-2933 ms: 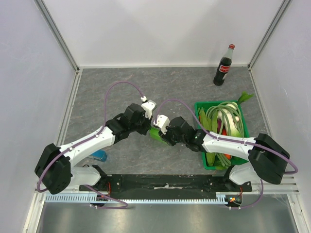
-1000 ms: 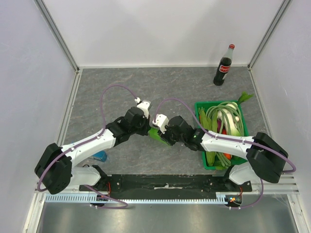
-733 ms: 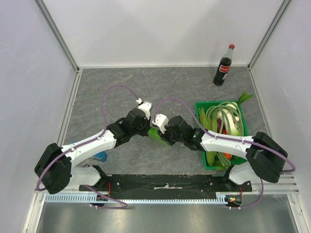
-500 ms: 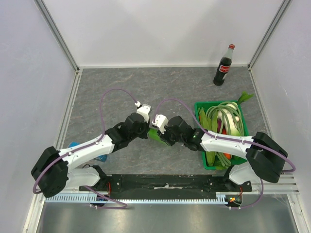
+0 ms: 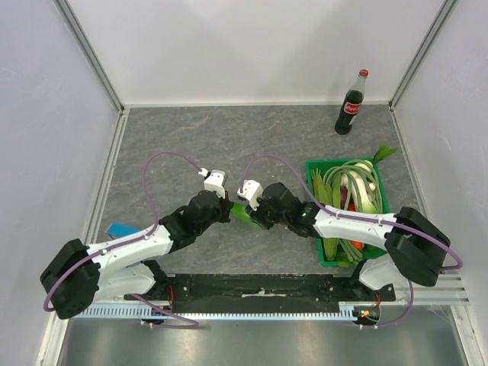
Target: Fold the paper box
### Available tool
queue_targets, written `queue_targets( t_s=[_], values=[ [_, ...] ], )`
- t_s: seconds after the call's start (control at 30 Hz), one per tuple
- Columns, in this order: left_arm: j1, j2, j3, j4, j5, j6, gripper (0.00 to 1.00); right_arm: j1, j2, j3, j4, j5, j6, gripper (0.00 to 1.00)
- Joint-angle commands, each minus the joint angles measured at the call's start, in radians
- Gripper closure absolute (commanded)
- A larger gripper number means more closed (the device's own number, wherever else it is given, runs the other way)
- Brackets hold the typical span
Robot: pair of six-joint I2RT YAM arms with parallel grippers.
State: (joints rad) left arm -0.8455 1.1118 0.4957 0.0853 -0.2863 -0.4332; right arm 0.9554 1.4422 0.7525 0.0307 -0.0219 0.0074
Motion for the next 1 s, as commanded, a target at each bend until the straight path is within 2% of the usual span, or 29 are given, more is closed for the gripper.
queue_targets(
  t_s=[0.0,0.43,0.97],
  values=[
    [-0.023,0.0,-0.069,-0.063,-0.059,-0.062,0.98,-0.014,0.027,0.024,0.008,0.014,0.049,0.74],
    [-0.043,0.028,0.016,-0.312,-0.148,-0.13,0.98,-0.073,0.029,0.045,-0.058,0.082,-0.043,0.74],
    [-0.044,0.069,0.032,-0.363,-0.272,-0.232,0.98,-0.11,0.017,0.05,-0.071,0.059,-0.044,0.74]
  ],
)
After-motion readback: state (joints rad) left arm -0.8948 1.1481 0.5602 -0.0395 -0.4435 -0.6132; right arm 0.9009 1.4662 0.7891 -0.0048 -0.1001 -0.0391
